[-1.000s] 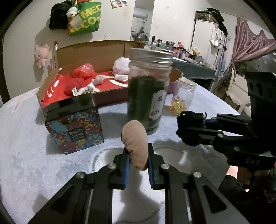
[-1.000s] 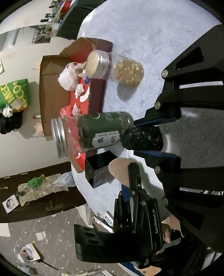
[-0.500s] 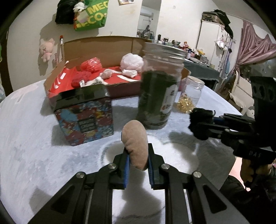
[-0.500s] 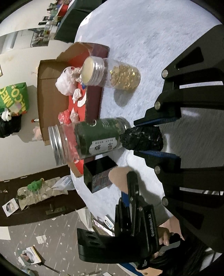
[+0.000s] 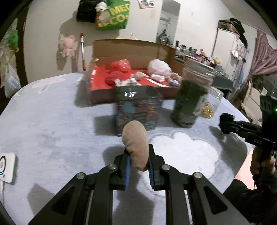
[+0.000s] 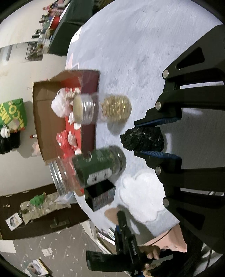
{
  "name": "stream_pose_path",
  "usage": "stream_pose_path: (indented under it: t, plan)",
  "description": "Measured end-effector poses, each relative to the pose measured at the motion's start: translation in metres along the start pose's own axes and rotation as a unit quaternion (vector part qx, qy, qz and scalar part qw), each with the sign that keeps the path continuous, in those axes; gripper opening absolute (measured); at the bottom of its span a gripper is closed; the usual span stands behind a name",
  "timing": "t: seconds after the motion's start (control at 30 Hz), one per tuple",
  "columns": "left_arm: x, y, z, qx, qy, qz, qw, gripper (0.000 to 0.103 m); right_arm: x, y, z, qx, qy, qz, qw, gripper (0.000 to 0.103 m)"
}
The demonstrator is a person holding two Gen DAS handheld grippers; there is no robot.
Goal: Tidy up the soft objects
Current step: 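Carry the beige sponge and black puff over the box with both tools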
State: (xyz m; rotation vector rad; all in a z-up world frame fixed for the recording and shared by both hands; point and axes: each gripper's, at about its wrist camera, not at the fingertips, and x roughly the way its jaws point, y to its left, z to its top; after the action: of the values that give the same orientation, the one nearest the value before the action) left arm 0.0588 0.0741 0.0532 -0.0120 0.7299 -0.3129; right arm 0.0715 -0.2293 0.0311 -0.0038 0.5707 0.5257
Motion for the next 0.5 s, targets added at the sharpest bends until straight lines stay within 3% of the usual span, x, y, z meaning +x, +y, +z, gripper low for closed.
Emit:
stream_pose_path:
  t: [0.2,0.5]
  plan:
    - [-0.001,0.02,0.001,-0.005,0.0,0.024,0.9997,0.018,-0.005,-0.02,0.0,0.019,-0.003,-0.012,1.0,0.025]
    - [0.009,0.043,0.011,0.009,0.004,0.024,0.9997,0.018,-0.004,-0.045,0.01,0.018,0.0,-0.038,0.999,0.025]
